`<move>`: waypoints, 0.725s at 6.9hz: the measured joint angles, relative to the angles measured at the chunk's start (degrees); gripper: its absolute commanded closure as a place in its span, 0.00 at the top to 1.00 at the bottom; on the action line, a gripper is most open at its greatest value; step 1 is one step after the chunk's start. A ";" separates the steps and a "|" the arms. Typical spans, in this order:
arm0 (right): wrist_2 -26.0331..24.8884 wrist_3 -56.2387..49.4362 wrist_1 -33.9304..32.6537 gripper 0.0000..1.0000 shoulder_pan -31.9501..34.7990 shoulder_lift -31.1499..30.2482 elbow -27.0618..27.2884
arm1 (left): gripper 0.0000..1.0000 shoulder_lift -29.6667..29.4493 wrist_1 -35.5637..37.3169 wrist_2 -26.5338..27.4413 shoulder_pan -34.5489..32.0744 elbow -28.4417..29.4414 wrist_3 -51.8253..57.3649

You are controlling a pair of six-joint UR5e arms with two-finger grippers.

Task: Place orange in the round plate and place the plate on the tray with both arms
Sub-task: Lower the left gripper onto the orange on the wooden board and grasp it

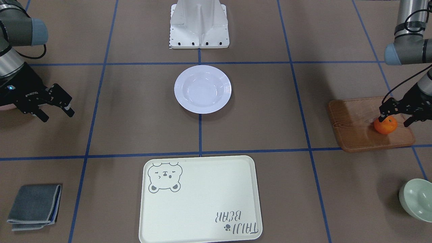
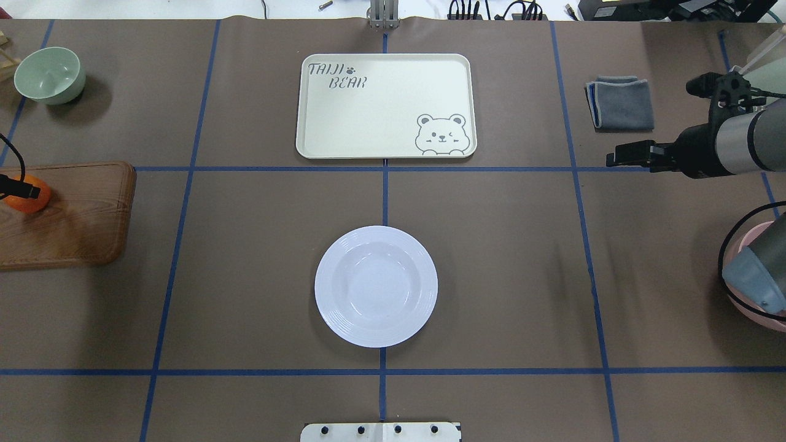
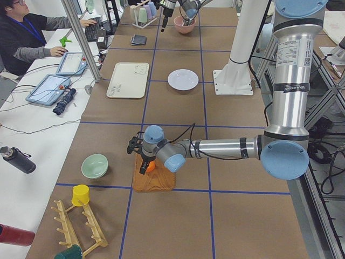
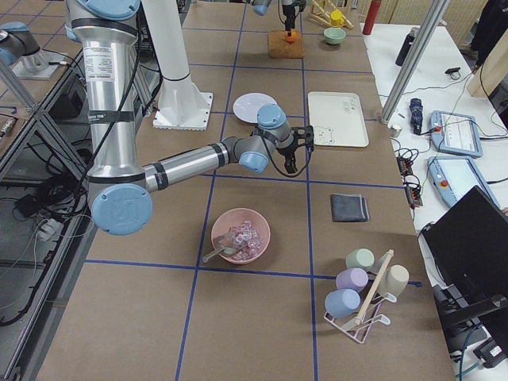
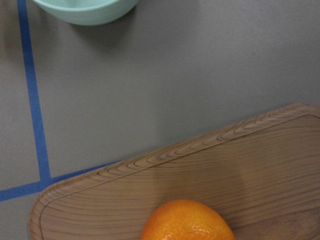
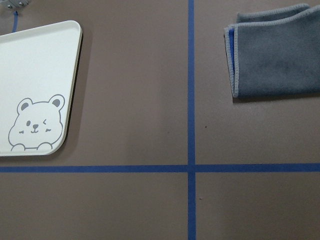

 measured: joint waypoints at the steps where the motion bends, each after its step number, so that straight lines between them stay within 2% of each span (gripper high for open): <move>1: 0.00 -0.10 0.00 1.00 0.00 0.03 -0.15 | 0.34 -0.23 -1.00 0.60 0.62 1.38 0.10; 2: -0.03 -0.13 0.00 1.00 -0.01 0.03 -0.23 | 0.00 -0.35 -1.96 0.79 0.90 2.35 0.25; 3: -0.06 -0.15 0.00 1.00 0.00 0.06 -0.26 | 0.00 -0.40 -2.40 0.51 0.99 2.41 0.27; 5: -0.09 -0.10 0.00 0.99 -0.06 0.36 -0.35 | 0.00 -1.08 -1.37 -5.07 0.68 -1.01 0.00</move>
